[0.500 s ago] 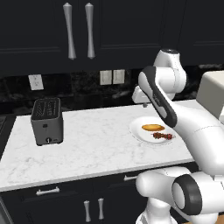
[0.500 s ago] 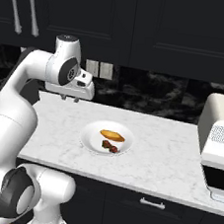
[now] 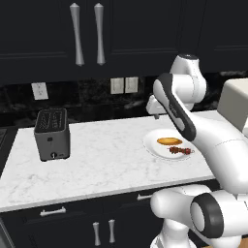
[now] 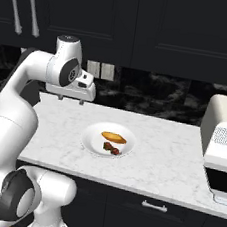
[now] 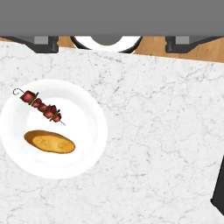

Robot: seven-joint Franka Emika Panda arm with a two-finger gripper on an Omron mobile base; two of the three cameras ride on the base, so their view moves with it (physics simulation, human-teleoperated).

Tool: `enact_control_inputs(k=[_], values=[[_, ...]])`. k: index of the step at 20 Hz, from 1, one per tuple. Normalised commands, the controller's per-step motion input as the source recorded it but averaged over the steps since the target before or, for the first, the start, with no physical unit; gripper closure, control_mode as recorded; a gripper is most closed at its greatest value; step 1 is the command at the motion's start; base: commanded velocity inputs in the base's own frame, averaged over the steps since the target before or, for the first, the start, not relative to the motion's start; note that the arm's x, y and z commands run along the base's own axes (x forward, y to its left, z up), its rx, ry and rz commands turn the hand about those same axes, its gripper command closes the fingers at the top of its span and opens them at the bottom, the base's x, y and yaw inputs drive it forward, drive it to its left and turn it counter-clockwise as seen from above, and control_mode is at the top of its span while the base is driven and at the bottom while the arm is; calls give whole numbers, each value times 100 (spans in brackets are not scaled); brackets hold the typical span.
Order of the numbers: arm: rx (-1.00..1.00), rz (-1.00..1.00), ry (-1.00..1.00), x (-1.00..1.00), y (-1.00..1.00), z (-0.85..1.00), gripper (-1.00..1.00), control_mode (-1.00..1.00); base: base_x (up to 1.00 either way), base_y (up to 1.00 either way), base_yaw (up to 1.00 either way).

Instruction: Pick up the kebab skewer and baguette bread, and place them inside the toaster oven. Close the toaster oven door and start by setting the timer.

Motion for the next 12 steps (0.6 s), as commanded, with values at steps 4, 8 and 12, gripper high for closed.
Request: enact_control_inputs(k=[4, 8, 12], values=[[0, 0, 0, 0, 0, 0, -100, 100, -1, -15, 0], [0, 0, 0, 0, 0, 0, -100, 100, 0, -61, 0], [0, 0, 0, 0, 0, 0, -100, 100, 0, -69, 0]])
